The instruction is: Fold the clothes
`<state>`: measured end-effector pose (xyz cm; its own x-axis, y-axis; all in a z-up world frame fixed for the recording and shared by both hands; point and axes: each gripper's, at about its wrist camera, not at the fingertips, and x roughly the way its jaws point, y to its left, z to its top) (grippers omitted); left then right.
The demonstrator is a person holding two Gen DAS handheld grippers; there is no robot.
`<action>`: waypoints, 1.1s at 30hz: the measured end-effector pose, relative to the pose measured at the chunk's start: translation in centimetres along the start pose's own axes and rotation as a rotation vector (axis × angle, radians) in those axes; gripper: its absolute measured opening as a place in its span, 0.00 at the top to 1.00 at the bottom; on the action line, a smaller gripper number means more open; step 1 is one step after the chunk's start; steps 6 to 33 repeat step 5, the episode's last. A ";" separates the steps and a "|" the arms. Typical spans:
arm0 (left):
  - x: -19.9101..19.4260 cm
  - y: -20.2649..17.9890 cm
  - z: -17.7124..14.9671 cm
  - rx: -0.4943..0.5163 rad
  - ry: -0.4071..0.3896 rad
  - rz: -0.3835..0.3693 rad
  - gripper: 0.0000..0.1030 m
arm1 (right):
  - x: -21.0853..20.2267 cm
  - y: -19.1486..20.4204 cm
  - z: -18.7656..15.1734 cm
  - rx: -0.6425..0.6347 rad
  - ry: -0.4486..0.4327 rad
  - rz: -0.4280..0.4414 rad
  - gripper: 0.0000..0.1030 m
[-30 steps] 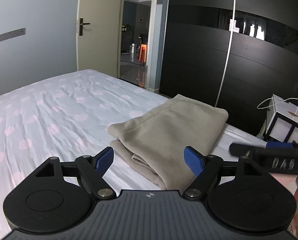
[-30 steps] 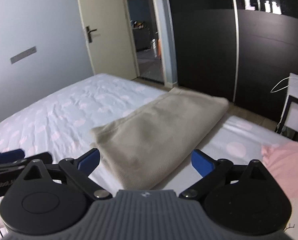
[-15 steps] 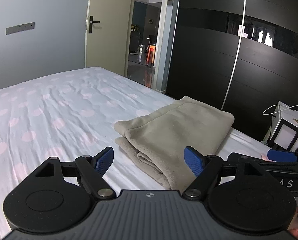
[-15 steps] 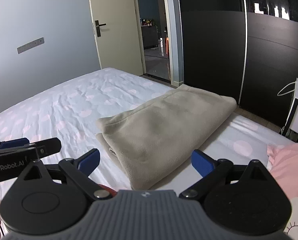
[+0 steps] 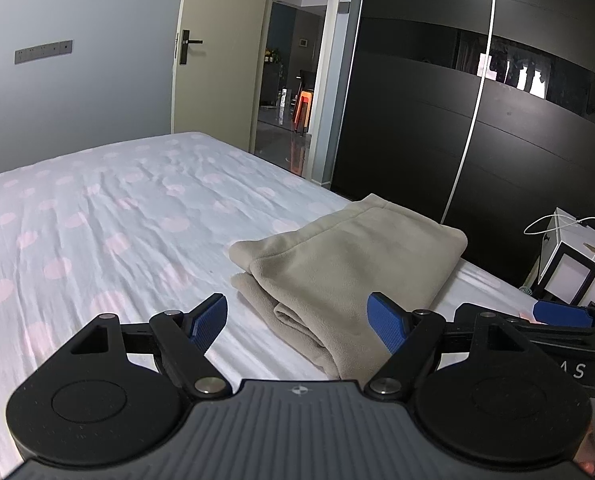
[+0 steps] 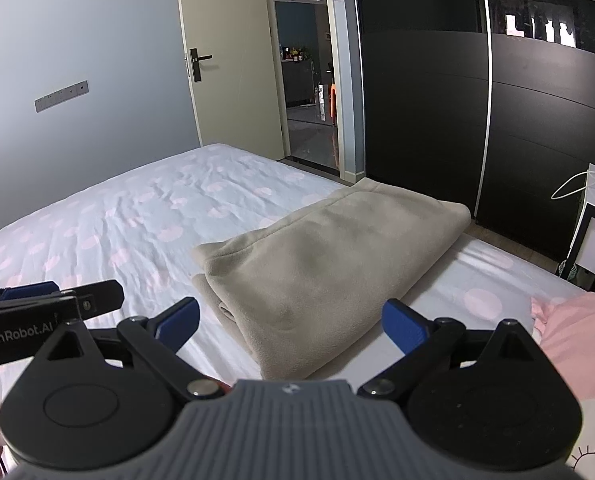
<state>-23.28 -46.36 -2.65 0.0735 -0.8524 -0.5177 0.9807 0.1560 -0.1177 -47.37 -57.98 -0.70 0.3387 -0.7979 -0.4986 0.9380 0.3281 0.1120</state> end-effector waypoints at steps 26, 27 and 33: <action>-0.1 -0.1 -0.1 0.005 -0.002 0.007 0.26 | 0.0 0.1 0.0 -0.003 0.002 0.001 0.04; -0.1 -0.1 -0.1 0.005 -0.002 0.007 0.26 | 0.0 0.1 0.0 -0.003 0.002 0.001 0.04; -0.1 -0.1 -0.1 0.005 -0.002 0.007 0.26 | 0.0 0.1 0.0 -0.003 0.002 0.001 0.04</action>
